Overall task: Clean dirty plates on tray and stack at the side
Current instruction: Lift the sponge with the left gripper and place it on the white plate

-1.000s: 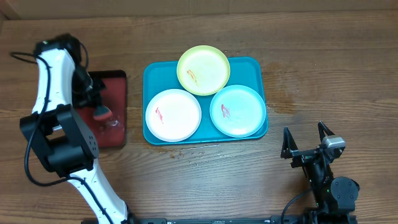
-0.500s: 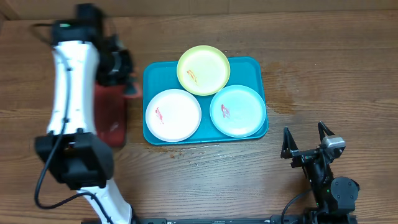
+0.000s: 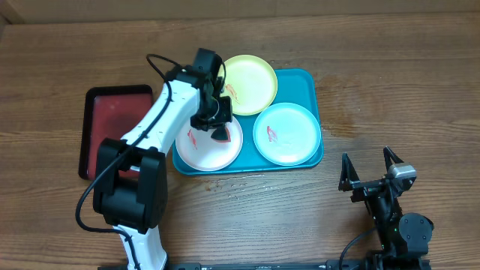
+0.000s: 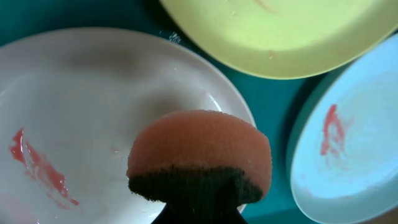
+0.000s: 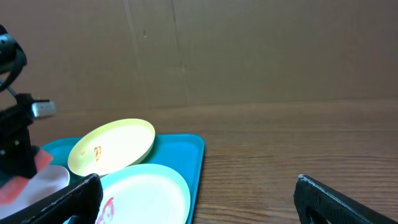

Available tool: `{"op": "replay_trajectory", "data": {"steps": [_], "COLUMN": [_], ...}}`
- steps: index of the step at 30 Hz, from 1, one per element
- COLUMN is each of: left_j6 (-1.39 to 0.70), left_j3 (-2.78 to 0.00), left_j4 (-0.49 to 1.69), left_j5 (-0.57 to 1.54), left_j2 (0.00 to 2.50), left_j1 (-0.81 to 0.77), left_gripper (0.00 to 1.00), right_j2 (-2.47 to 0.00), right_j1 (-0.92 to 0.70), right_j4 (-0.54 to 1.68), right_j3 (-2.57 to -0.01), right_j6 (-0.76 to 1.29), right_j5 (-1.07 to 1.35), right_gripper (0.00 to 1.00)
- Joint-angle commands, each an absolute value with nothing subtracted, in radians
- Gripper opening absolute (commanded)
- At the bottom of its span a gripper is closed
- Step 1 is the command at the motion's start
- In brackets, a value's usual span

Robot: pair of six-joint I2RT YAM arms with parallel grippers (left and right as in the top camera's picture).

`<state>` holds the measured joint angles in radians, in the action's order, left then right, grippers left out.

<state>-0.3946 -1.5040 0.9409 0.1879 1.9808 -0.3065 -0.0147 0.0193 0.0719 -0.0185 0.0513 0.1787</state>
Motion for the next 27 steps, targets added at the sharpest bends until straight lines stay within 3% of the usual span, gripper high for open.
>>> {"op": "replay_trajectory", "data": {"steps": [1, 7, 10, 12, 17, 22, 27], "left_j6": [-0.527, -0.557, -0.557, -0.547, -0.5, -0.493, -0.493], "left_j3": [-1.466, -1.438, -1.437, -1.438, -1.52, -1.755, -1.945], "left_j4": [0.933, 0.93, 0.925, 0.914, 0.943, 1.108, 1.237], "left_j5": [0.094, 0.016, 0.019, 0.027, 0.108, 0.123, 0.123], "left_j2": [1.977, 1.977, 1.977, 1.976, 1.974, 1.957, 1.918], "left_j1": [-0.317, -0.315, -0.315, -0.315, -0.292, -0.21, -0.086], "left_gripper": [0.04, 0.08, 0.42, 0.5, 0.49, 0.47, 0.55], "right_j2": [-0.003, -0.003, -0.003, -0.003, -0.003, -0.003, -0.003], "right_j1": [0.024, 0.024, 0.024, 0.024, 0.024, 0.024, 0.024], "right_j4": [0.068, 0.068, 0.068, 0.068, 0.068, 0.068, 0.068], "right_j3": [-0.008, -0.008, -0.008, -0.008, -0.008, -0.008, -0.008], "right_j6": [0.044, 0.044, 0.044, 0.044, 0.044, 0.044, 0.045], "right_j5": [0.173, 0.173, 0.173, 0.173, 0.173, 0.173, 0.174], "right_gripper": [1.0, 1.0, 1.0, 1.0, 1.0, 1.0, 1.0]}}
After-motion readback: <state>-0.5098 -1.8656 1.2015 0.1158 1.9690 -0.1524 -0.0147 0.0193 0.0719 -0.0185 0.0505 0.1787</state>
